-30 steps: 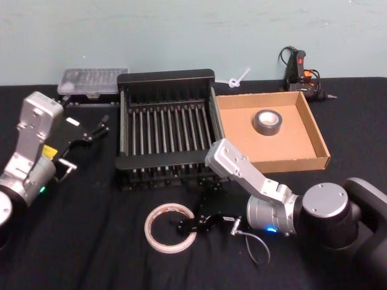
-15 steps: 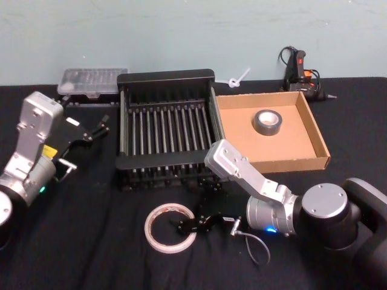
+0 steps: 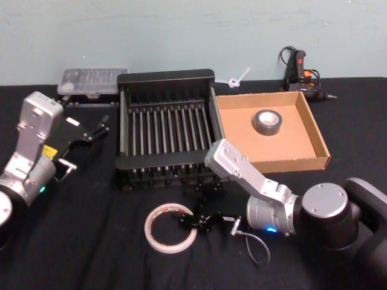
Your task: Pick up the white tape and place it into the black box , Pick up the silver tape and place it into the brown box.
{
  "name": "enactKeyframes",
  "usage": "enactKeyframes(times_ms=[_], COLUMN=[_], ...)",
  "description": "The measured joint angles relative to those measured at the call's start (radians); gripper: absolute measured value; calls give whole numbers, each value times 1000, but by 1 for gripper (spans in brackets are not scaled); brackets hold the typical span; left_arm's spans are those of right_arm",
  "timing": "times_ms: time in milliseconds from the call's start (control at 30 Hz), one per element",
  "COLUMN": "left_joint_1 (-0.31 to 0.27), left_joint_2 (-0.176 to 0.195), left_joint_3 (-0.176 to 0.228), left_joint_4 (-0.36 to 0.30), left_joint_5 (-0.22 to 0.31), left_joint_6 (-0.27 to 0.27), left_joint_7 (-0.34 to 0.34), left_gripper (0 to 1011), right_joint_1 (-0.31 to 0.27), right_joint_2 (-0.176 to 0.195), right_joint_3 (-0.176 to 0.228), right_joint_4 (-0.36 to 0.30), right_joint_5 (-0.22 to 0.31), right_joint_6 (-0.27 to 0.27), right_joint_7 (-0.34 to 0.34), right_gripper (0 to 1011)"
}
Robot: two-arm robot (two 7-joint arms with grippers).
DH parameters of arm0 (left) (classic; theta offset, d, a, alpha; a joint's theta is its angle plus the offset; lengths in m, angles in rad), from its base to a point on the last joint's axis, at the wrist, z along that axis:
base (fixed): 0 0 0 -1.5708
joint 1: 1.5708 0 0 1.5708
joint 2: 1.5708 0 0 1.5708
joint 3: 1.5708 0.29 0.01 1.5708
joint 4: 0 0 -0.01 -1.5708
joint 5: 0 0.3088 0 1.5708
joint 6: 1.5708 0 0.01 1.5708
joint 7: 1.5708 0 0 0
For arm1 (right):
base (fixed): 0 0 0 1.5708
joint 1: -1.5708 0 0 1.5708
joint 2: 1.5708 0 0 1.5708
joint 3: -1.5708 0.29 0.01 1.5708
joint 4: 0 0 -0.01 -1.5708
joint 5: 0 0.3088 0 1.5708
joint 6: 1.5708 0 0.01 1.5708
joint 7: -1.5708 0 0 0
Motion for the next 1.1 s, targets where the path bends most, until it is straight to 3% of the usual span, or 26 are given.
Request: enactKeyframes(times_ms=[567,1100], left_joint_1=[0,0], left_joint_2=[0,0], left_joint_3=[0,0], left_joint_4=[0,0], left_joint_5=[0,0], left_joint_6=[0,0], left_joint_7=[0,0], left_gripper=[1001,1001], right_joint_1=[0,-1], right_joint_2=[0,3], right_joint_3=[0,7], right_joint_4=[0,-7], right_joint_5=[1,16], right_joint_6=[-1,-9], right_joint_7=[0,12], right_gripper=[114,96])
